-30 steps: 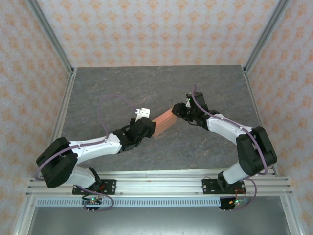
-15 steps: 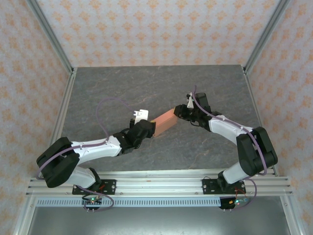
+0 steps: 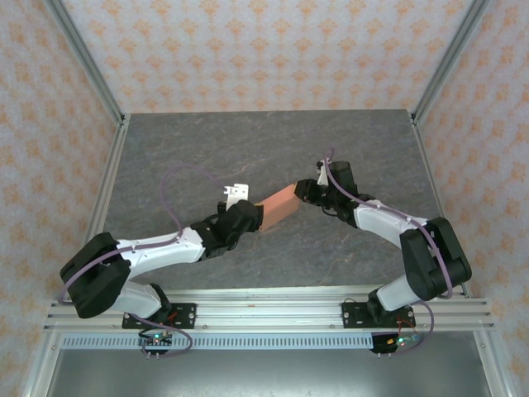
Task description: Fold the paper box
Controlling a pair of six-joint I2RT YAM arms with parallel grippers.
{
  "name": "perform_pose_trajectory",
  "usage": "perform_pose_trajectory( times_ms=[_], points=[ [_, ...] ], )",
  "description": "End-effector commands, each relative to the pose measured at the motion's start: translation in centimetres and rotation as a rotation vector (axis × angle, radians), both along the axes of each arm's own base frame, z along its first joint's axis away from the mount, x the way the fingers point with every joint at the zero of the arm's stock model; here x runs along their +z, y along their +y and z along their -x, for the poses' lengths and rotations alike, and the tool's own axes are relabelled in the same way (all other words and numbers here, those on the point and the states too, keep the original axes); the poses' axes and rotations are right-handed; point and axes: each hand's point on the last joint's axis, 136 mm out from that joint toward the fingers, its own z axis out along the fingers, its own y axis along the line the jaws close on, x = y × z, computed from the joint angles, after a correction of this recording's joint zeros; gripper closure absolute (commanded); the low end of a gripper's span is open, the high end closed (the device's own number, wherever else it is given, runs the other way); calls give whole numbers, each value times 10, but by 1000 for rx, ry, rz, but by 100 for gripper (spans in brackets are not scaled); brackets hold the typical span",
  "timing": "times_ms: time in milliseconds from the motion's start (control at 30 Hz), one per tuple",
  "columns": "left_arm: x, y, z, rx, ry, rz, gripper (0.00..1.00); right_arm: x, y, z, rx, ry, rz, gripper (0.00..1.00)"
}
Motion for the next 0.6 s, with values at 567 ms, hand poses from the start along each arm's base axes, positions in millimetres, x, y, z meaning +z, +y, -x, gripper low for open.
perform_pose_trajectory(
  times_ms=[567],
  points=[
    [0, -19, 9, -12, 268, 615, 30, -33, -7, 21, -19, 122, 108, 76]
  ],
)
